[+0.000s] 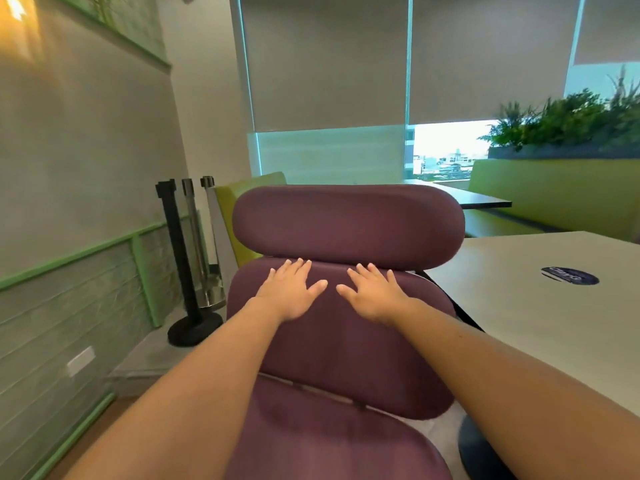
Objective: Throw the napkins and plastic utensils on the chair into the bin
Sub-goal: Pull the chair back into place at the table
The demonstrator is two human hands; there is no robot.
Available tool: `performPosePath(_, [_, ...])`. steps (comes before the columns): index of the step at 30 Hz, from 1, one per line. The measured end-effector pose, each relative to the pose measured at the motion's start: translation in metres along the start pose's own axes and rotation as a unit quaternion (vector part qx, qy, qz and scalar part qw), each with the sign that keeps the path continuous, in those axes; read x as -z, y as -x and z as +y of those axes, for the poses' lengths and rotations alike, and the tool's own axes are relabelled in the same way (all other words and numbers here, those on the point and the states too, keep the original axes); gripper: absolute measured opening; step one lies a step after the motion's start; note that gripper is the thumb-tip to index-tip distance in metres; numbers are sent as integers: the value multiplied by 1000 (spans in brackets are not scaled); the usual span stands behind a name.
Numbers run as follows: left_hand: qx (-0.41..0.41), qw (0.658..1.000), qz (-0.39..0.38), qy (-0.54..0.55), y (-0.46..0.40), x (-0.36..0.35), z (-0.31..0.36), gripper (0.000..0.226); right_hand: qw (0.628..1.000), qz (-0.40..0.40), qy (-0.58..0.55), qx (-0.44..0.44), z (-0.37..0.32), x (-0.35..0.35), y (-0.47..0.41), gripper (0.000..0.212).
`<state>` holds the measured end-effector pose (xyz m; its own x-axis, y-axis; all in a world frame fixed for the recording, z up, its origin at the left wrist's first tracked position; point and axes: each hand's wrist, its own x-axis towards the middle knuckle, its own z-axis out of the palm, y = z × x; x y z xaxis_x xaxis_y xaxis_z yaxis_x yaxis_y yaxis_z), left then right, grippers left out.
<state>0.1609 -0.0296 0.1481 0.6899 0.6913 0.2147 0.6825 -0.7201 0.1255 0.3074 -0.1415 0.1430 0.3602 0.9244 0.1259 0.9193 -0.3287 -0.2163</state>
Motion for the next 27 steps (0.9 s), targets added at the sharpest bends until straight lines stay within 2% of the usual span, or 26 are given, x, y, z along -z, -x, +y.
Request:
performPosePath(6, [-8,998,57,3,-98,8,-12,69,998,58,-5,5,20,35,-94,64])
performPosePath(13, [-35,995,95,-25,-192,24,8,63,986,159,49,-22,69,100,-177,60])
performPosePath(17, [-39,997,60,4,-237,46,26,61,986,143,70,-43,92,131,-205,59])
performPosePath(20, [-33,999,4,6,-272,68,42,60,990,107,61,-68,107,147,-221,60])
performPosePath(23, [-43,998,-47,-9,-293,78,47,60,991,101,67,-59,111,145,-224,59])
performPosePath(27, [-48,996,-79,-14,-317,81,46,61,994,69,27,-76,117,149,-240,57])
